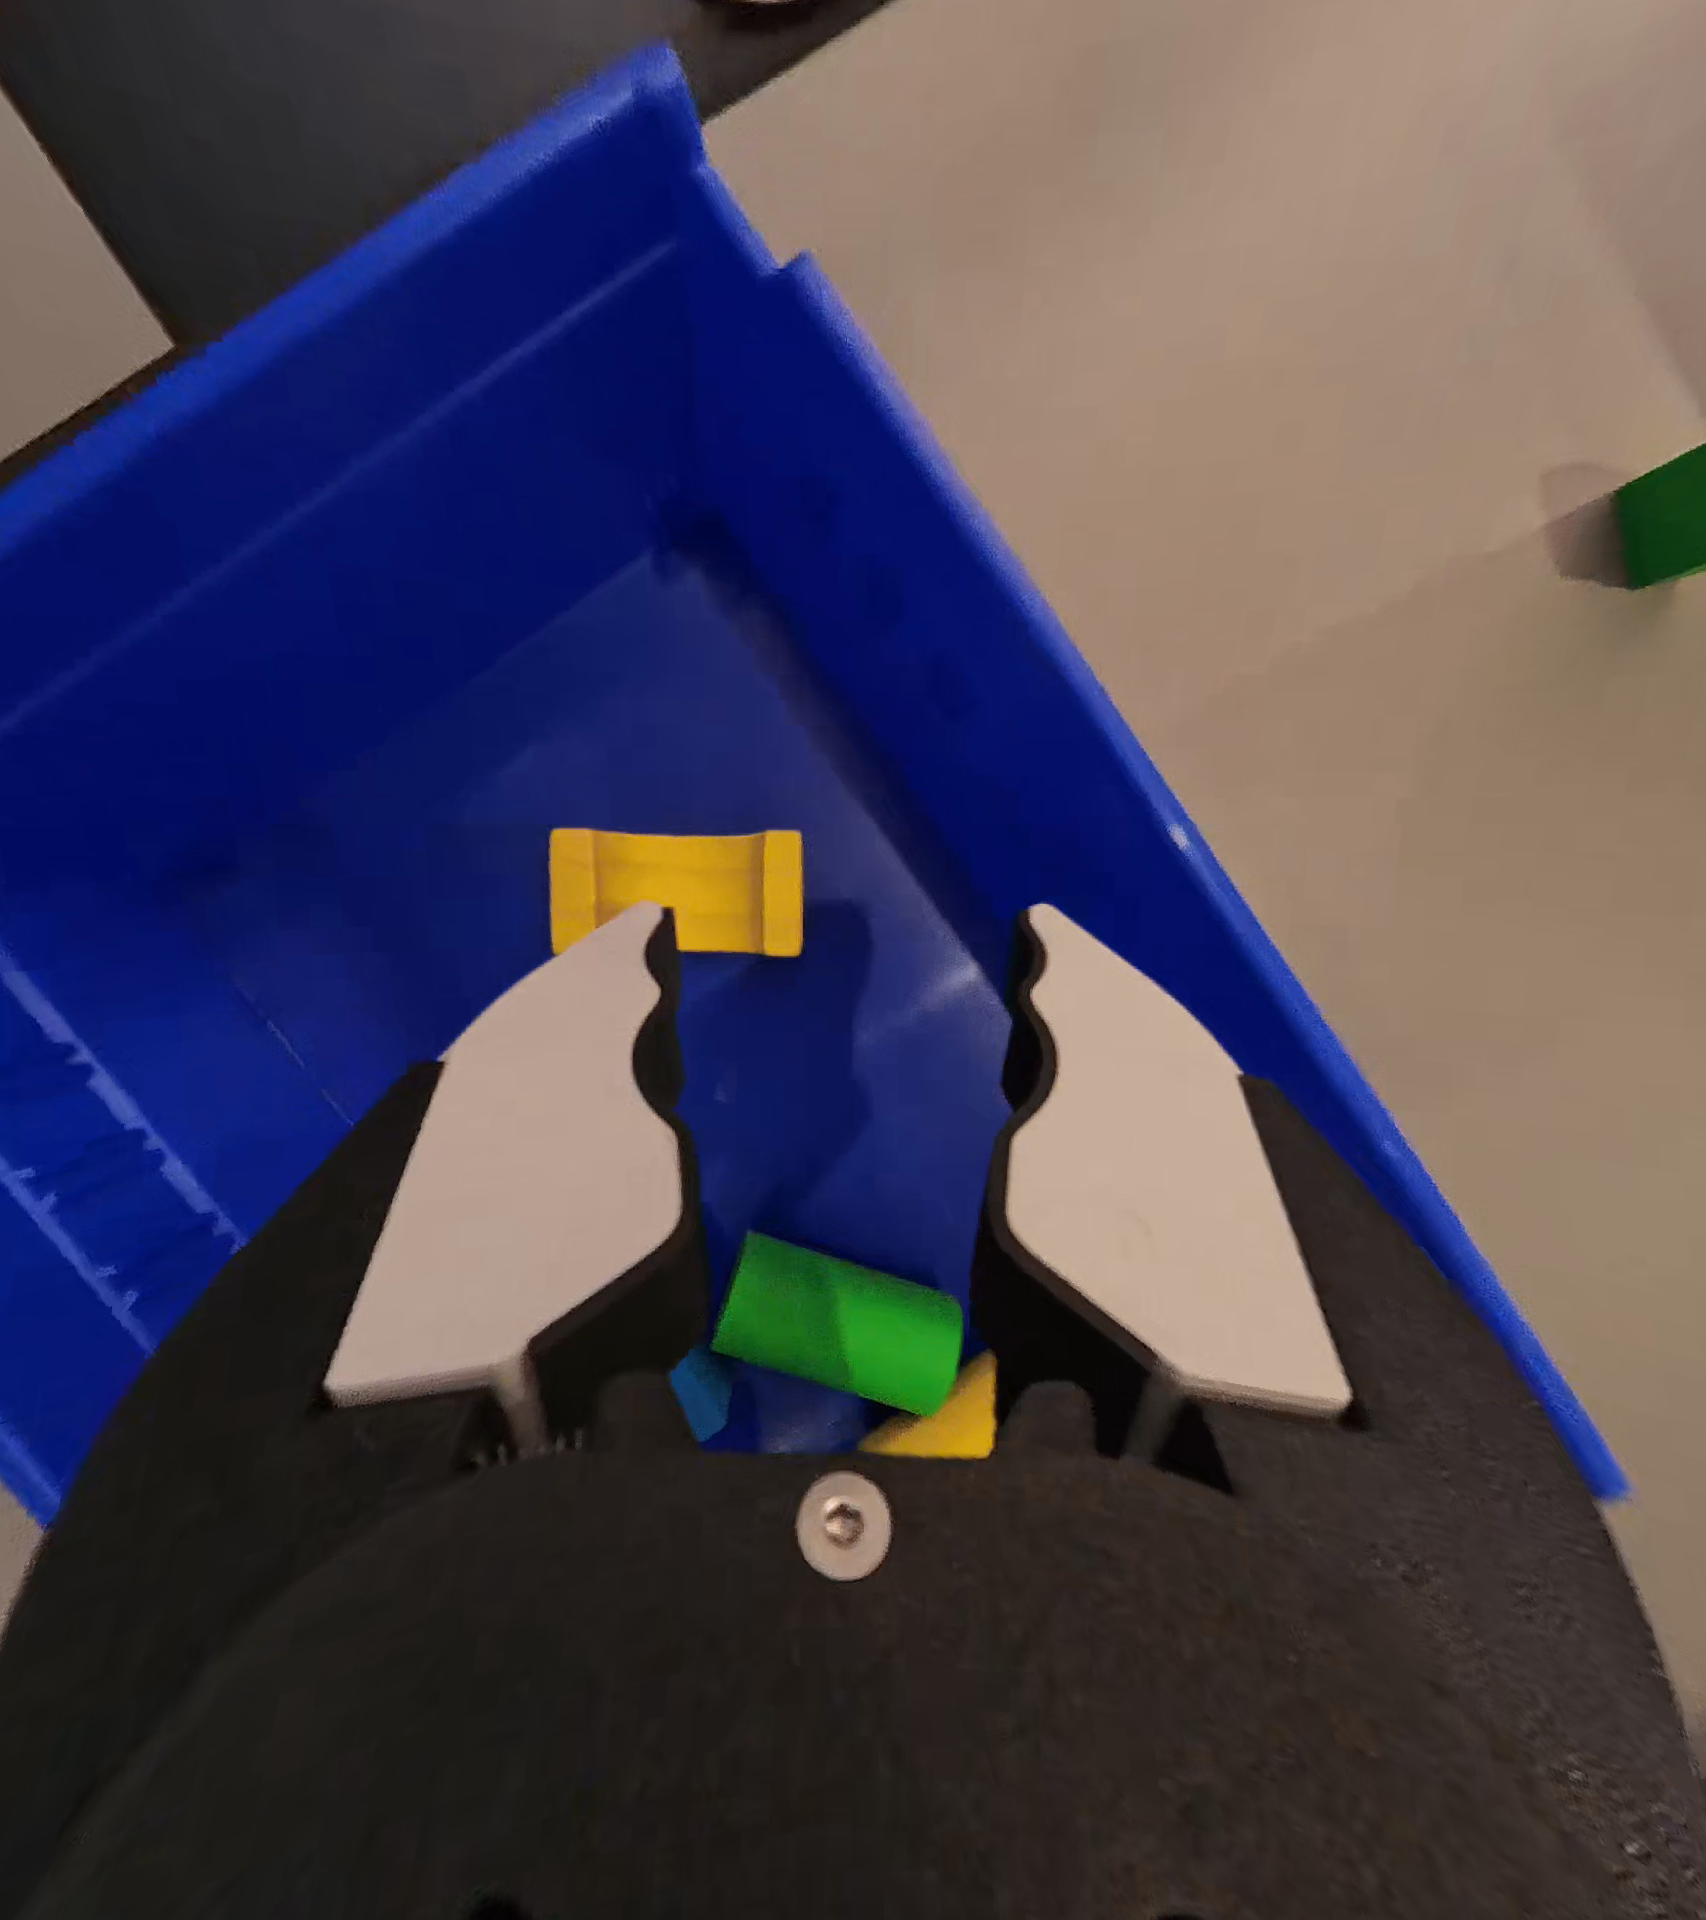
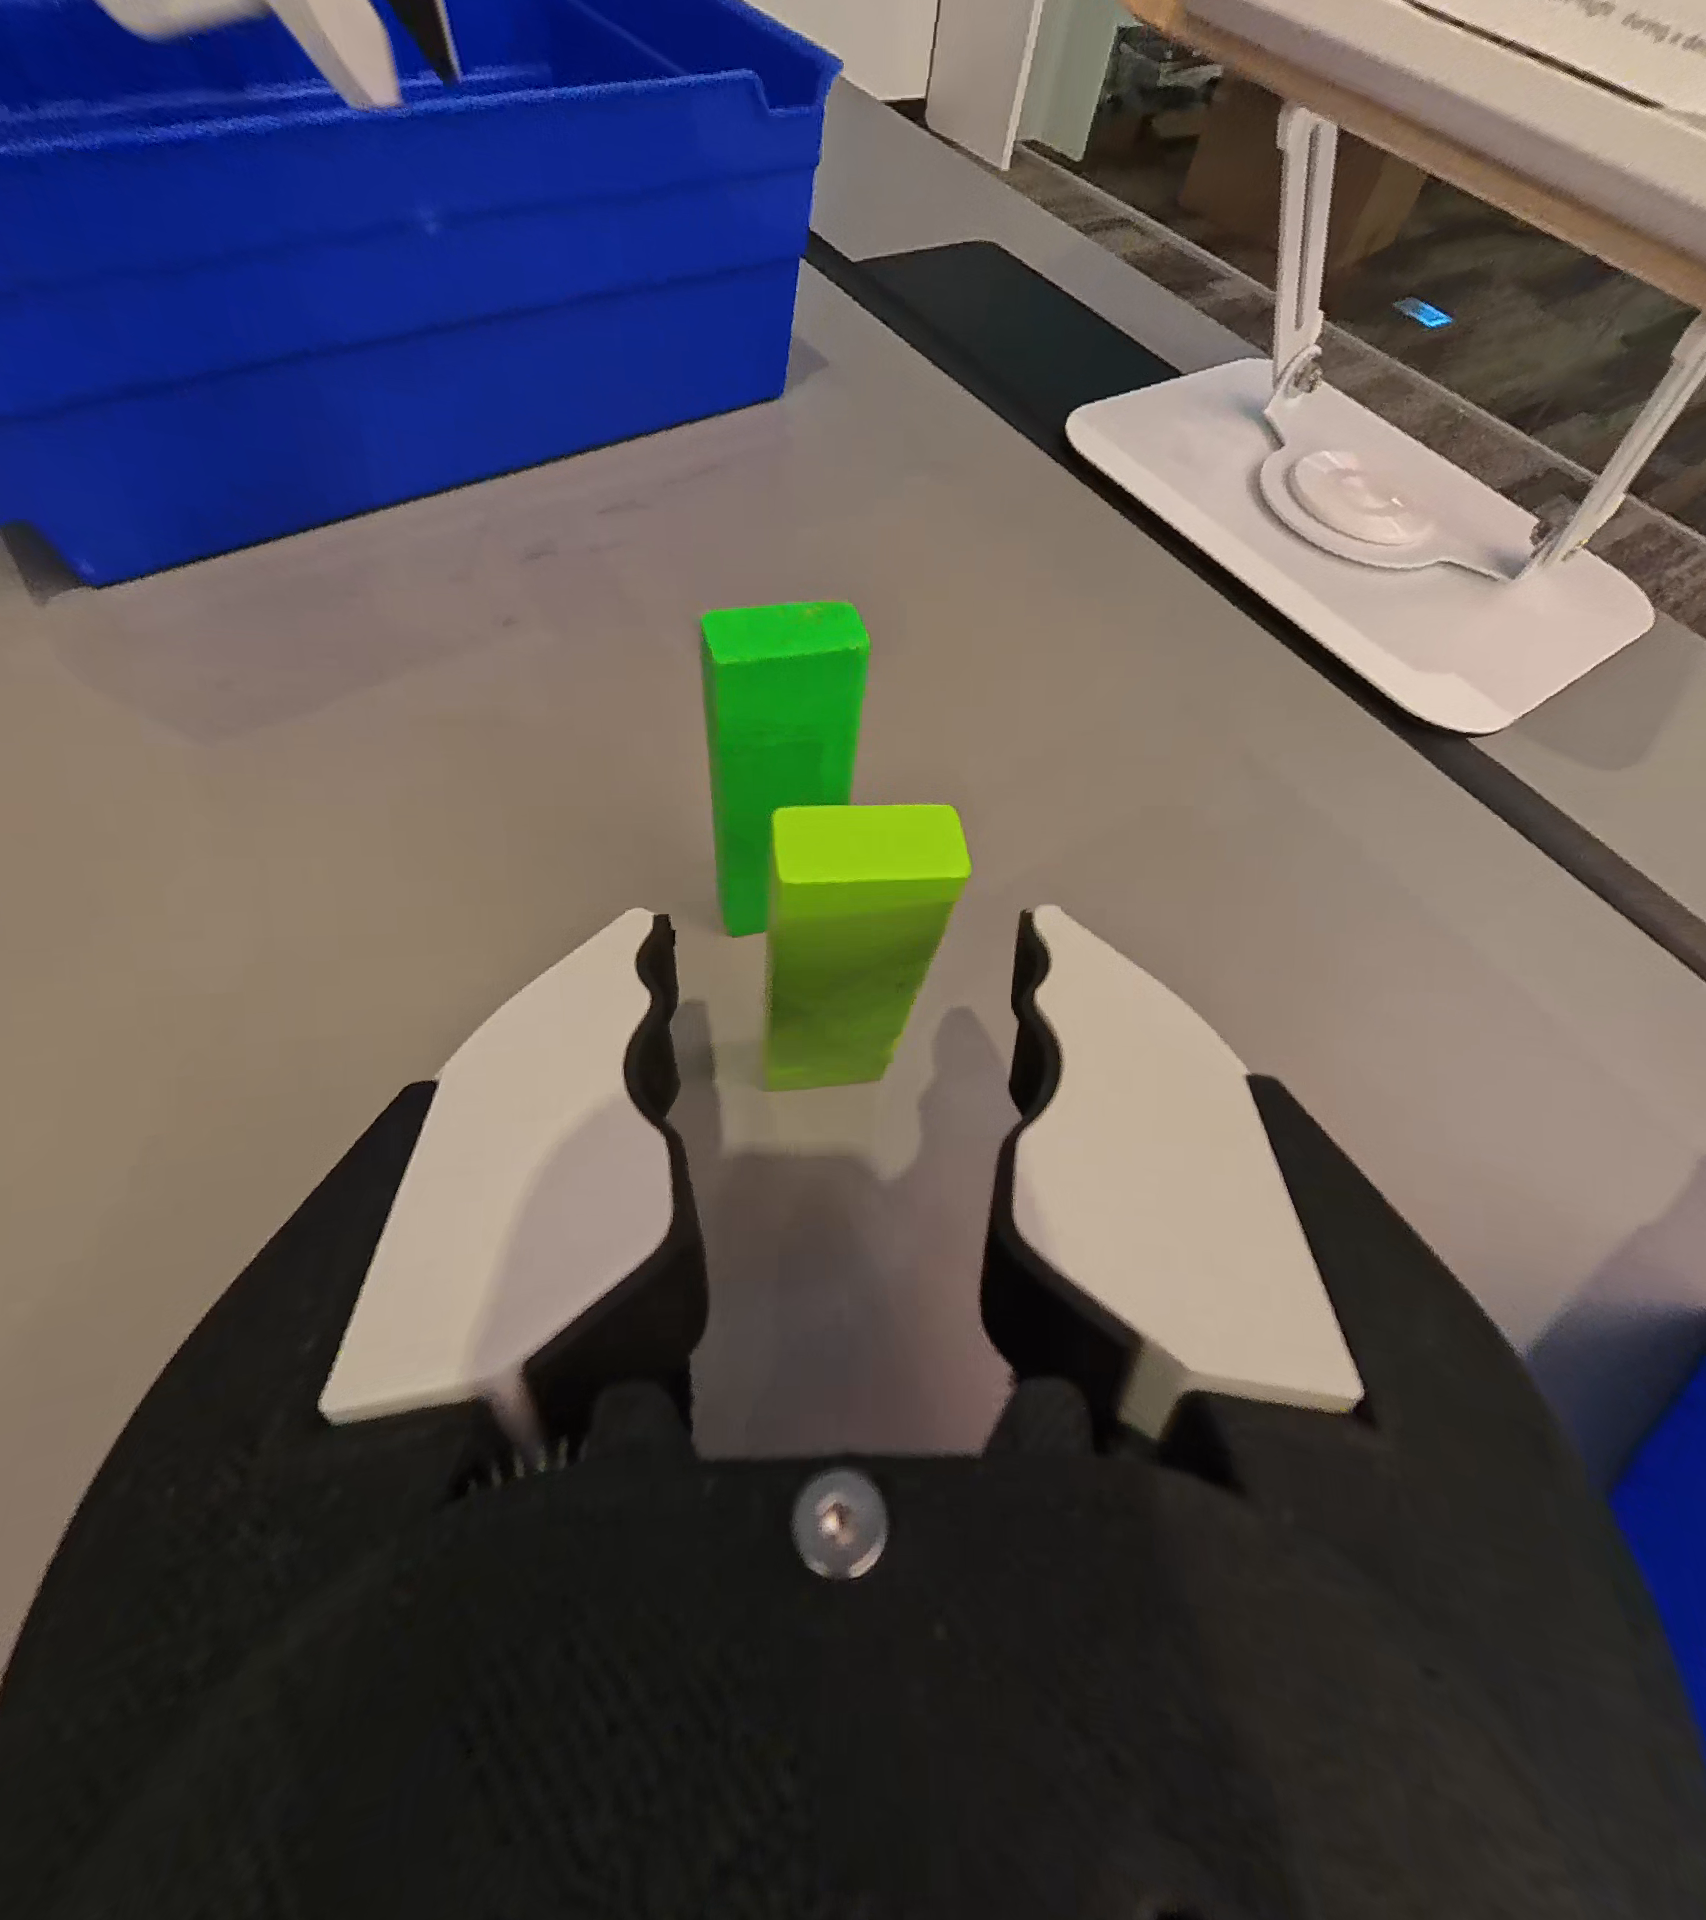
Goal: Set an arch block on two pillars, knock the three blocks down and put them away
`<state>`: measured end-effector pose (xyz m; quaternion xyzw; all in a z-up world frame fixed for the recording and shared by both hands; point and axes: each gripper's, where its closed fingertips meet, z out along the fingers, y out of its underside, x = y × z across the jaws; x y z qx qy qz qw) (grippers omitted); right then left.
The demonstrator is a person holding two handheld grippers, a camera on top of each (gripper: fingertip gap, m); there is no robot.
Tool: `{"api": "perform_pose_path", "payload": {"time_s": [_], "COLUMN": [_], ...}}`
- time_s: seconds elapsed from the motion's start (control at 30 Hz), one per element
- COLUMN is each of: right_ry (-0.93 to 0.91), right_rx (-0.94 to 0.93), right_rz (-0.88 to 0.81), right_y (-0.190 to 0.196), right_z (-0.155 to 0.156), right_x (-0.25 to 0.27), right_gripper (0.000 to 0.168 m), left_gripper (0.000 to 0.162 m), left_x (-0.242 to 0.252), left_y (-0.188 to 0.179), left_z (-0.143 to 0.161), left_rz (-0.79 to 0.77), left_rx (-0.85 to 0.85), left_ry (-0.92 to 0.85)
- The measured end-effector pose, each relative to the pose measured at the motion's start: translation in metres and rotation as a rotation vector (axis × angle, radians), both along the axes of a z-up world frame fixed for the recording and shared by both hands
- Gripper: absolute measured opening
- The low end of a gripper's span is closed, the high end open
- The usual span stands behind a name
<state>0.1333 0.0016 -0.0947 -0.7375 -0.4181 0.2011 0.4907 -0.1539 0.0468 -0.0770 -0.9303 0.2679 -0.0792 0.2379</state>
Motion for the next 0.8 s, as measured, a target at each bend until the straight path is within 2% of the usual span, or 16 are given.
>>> {"api": "perform_pose_path", "payload": {"time_s": [0.13, 0.27, 0.37, 0.4, 0.43, 0.53, 0.63, 0.73, 0.8], "right_ry": [-0.01, -0.015, -0.014, -0.012, -0.011, -0.012, 0.002, 0.036, 0.073], "right_rx": [0.011, 0.011, 0.017, 0.019, 0.023, 0.044, 0.089, 0.171, 0.244], "right_rz": [0.006, 0.009, 0.007, 0.005, -0.001, -0.02, -0.036, -0.05, -0.069], "right_y": [-0.002, -0.003, -0.003, -0.003, -0.003, 0.0, 0.002, 0.002, 0.001], "right_z": [0.0, 0.0, 0.002, 0.003, 0.003, 0.005, 0.012, 0.027, 0.042], "right_x": [-0.001, -0.001, -0.001, 0.0, 0.0, 0.002, 0.003, 0.003, 0.005], "right_gripper": [0.064, 0.064, 0.064, 0.064, 0.064, 0.068, 0.072, 0.074, 0.074], "left_gripper": [0.053, 0.047, 0.033, 0.021, 0.021, 0.019, 0.018, 0.018, 0.018], "left_x": [-0.006, -0.015, -0.02, -0.023, -0.023, -0.026, -0.031, -0.03, -0.018], "left_y": [0.003, 0.009, 0.008, 0.007, 0.008, 0.007, 0.01, 0.007, 0.002], "left_z": [-0.035, -0.053, -0.067, -0.071, -0.071, -0.067, -0.049, -0.013, 0.022], "left_rz": [-0.006, 0.009, -0.02, -0.03, -0.048, -0.074, -0.032, -0.004, -0.003], "left_rx": [-0.081, -0.088, -0.119, -0.134, -0.124, -0.111, -0.071, 0.011, 0.082], "left_ry": [0.16, 0.29, 0.369, 0.407, 0.427, 0.455, 0.395, 0.235, 0.045]}}
